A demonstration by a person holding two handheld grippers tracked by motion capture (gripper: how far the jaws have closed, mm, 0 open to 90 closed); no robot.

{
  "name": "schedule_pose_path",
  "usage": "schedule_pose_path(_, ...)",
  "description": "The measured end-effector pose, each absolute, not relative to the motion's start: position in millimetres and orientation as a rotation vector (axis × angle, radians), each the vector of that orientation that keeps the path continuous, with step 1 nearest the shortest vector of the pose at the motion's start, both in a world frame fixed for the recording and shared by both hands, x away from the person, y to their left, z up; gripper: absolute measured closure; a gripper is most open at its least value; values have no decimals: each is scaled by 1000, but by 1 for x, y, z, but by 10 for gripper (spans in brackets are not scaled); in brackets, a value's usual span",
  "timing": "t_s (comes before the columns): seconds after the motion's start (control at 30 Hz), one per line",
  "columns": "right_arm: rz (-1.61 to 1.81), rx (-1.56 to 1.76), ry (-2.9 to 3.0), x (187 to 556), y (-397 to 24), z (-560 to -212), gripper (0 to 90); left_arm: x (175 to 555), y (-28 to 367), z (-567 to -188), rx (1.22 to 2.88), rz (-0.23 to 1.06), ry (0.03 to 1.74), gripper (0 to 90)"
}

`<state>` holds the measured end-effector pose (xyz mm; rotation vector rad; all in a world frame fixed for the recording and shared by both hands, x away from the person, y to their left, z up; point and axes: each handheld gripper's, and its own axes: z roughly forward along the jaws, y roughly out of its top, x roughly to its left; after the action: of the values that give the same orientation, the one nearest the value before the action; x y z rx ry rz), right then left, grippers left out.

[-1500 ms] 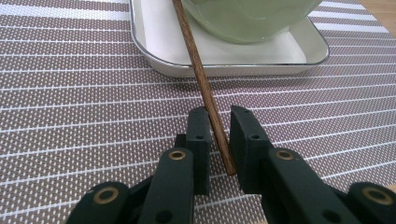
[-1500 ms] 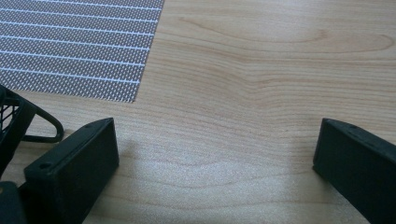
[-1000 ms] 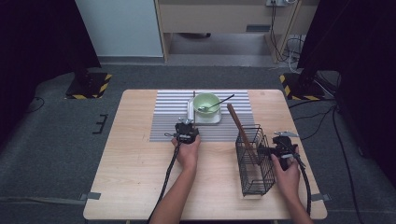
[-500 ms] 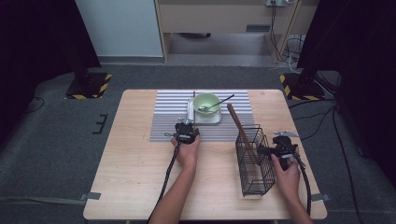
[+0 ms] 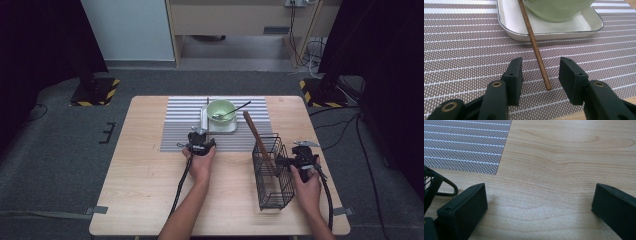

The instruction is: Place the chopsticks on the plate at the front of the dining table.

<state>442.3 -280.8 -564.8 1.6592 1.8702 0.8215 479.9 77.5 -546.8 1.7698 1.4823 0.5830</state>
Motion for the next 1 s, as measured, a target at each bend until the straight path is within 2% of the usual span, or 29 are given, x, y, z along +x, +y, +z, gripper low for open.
schedule_pose_path(0.3, 821, 1659, 1870, 442, -281, -565, 4, 471, 77, -538, 1767, 592, 1456, 414)
schedule_pose_path(0.93, 824, 1656, 1877, 442, -281, -565, 5, 443, 106, -509, 1765, 533, 1357, 201)
schedule_pose_path(1.0, 822, 1636, 1900, 442, -283, -564, 26, 440, 107, -507, 1774, 518, 1342, 175)
